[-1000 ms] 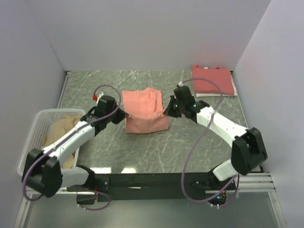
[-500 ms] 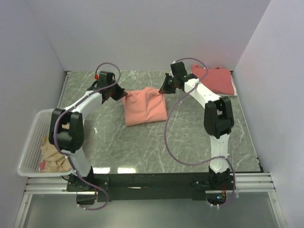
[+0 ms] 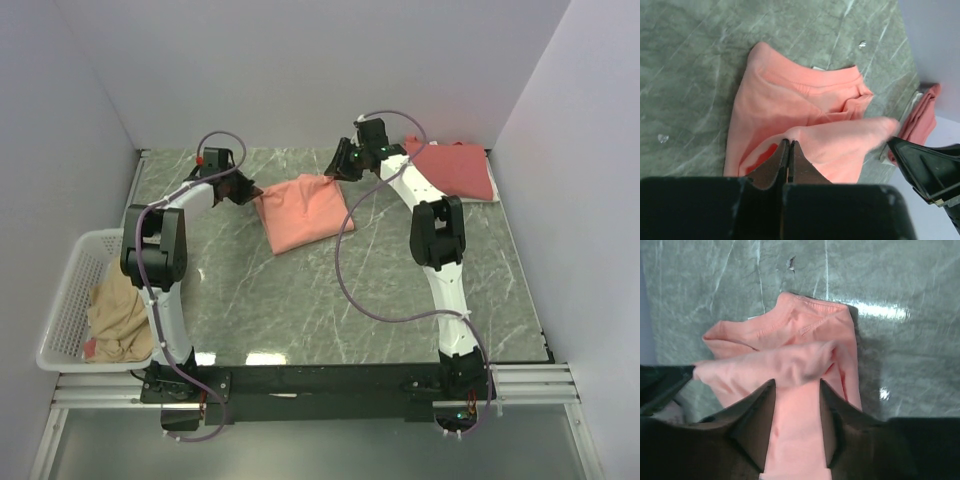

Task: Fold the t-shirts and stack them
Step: Fold the tshirt, then neatly place the folded tshirt to the corner

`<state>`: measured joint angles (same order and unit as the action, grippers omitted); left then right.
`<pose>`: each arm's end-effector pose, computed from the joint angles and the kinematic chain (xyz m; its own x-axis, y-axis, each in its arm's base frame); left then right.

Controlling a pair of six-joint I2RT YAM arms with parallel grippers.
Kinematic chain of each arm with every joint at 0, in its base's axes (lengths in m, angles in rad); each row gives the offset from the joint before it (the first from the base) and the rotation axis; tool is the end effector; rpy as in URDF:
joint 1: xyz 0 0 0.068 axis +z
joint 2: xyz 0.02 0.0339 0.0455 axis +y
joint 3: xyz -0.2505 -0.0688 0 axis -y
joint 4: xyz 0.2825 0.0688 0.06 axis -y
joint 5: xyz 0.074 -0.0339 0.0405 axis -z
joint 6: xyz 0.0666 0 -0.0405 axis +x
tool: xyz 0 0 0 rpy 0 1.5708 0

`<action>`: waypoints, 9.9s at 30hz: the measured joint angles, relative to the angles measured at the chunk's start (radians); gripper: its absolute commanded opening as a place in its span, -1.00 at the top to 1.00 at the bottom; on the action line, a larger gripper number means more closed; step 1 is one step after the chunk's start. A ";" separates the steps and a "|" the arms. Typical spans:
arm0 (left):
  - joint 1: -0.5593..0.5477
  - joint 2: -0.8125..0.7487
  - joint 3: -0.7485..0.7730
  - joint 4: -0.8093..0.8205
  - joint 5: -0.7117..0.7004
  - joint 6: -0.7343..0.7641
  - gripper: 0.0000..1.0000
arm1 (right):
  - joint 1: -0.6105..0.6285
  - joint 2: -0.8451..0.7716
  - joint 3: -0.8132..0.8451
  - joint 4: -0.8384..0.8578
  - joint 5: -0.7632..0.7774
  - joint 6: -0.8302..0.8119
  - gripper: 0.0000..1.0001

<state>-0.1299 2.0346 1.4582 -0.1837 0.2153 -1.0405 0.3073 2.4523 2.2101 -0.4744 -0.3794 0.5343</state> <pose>0.4963 -0.0792 0.1381 -0.5872 -0.7732 -0.2396 -0.4477 0.5568 -0.6997 0.5686 0.2063 0.1741 -0.8174 0.2369 -0.5251 -0.1521 0.7904 0.5933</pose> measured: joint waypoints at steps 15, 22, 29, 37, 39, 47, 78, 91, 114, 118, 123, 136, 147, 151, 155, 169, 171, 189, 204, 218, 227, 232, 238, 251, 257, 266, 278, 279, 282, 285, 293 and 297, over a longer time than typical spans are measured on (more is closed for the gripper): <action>0.124 0.004 -0.097 0.183 0.061 -0.023 0.99 | 0.000 -0.208 -0.286 0.093 0.066 -0.040 -0.23; 0.122 0.004 -0.130 0.238 0.075 -0.044 0.99 | 0.078 -0.315 -0.402 0.171 0.106 -0.081 -0.12; 0.124 0.005 -0.146 0.248 0.075 -0.054 0.99 | 0.203 -0.215 -0.326 0.139 0.151 -0.115 -0.09; 0.124 0.005 -0.182 0.250 0.072 -0.064 0.99 | 0.238 -0.019 -0.098 -0.040 0.246 -0.140 -0.11; 0.124 0.005 -0.184 0.251 0.072 -0.069 0.99 | 0.246 0.019 -0.037 -0.098 0.286 -0.144 -0.12; 0.124 0.004 -0.208 0.259 0.075 -0.080 0.99 | 0.293 0.031 0.017 -0.274 0.411 -0.176 -0.19; -0.102 -0.693 -0.781 0.096 -0.058 -0.113 0.43 | 0.569 -0.826 -1.295 0.122 0.461 0.069 -0.20; -0.090 -0.762 -0.652 -0.104 -0.221 0.000 0.17 | 0.328 -0.931 -1.180 0.089 0.459 0.083 -0.18; -0.238 -0.583 -0.677 -0.135 -0.308 -0.001 0.26 | 0.309 -0.731 -1.085 0.112 0.423 0.037 0.02; -0.253 -0.563 -0.673 -0.126 -0.307 -0.004 0.28 | 0.303 -0.718 -1.082 0.115 0.423 0.041 0.03; -0.264 -0.562 -0.673 -0.110 -0.306 -0.016 0.41 | 0.298 -0.714 -1.082 0.115 0.425 0.050 0.03; -0.266 -0.562 -0.673 -0.090 -0.299 -0.026 0.99 | 0.288 -0.713 -1.082 0.118 0.424 0.061 0.12; -0.266 -0.602 -0.673 -0.091 -0.298 -0.024 0.99 | 0.285 -0.670 -1.050 0.169 0.411 0.081 0.66; -0.266 -0.627 -0.673 -0.106 -0.300 -0.024 0.99 | 0.283 -0.670 -1.050 0.177 0.405 0.092 0.90; -0.267 -0.685 -0.673 -0.146 -0.310 -0.028 0.99 | 0.283 -0.678 -1.052 0.180 0.404 0.097 0.92; -0.212 -0.725 -0.759 -0.161 -0.372 -0.069 0.99 | 0.272 -0.594 -1.027 0.316 0.346 0.074 0.39; -0.187 -0.721 -0.772 -0.161 -0.379 -0.071 0.99 | 0.258 -0.591 -1.027 0.324 0.340 0.068 0.28; -0.179 -0.811 -0.624 -0.267 -0.461 0.024 0.47 | 0.307 -0.874 -1.183 0.356 0.280 0.075 0.30; -0.459 -0.532 -0.523 -0.113 -0.260 0.064 0.99 | 0.356 -0.966 -1.507 0.480 0.178 0.184 0.43; -0.359 -0.282 -0.480 -0.014 -0.195 0.085 0.99 | 0.358 -0.895 -1.510 0.547 0.158 0.194 0.47; -0.316 -0.266 -0.475 0.021 -0.159 0.086 0.99 | 0.358 -0.875 -1.510 0.555 0.161 0.202 0.48; -0.311 -0.265 -0.476 0.029 -0.149 0.090 0.99 | 0.358 -0.969 -1.510 0.517 0.166 0.201 0.47; -0.307 -0.263 -0.476 0.035 -0.135 0.104 0.99 | 0.386 -1.040 -1.496 0.554 0.098 0.203 0.46; -0.303 -0.261 -0.476 0.037 -0.122 0.119 0.99 | 0.492 -0.669 -1.496 0.861 -0.098 0.314 0.49; -0.299 -0.261 -0.462 0.021 -0.117 0.135 0.99 | 0.486 -0.629 -1.524 0.990 -0.136 0.397 0.49; -0.296 -0.274 -0.341 -0.072 -0.096 0.190 0.76 | 0.471 -0.843 -1.532 0.819 -0.069 0.377 0.35; -0.431 -0.592 -0.460 -0.089 -0.143 0.093 0.64 | 0.135 -1.020 -1.346 0.489 -0.021 0.136 -0.15; -0.459 -0.613 -0.497 -0.084 -0.145 0.075 0.66 | 0.125 -1.000 -1.323 0.466 -0.024 0.109 -0.18; -0.539 -0.631 -0.604 -0.056 -0.149 0.022 0.73 | 0.118 -0.917 -1.260 0.421 -0.036 0.042 -0.26; -0.568 -0.629 -0.680 -0.045 -0.156 -0.009 0.75 | 0.118 -0.831 -1.223 0.401 -0.051 -0.010 -0.32; -0.572 -0.630 -0.748 -0.016 -0.216 -0.042 0.75 | 0.130 -0.662 -1.203 0.378 -0.074 -0.076 -0.36; -0.572 -0.630 -0.781 -0.018 -0.238 -0.050 0.75 | 0.170 -0.624 -1.180 0.383 -0.060 -0.083 -0.35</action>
<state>-0.7017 1.4048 0.6769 -0.2020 -0.0223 -1.0908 0.4774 1.8282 1.0302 -0.0910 -0.4389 0.4511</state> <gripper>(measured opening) 0.126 0.675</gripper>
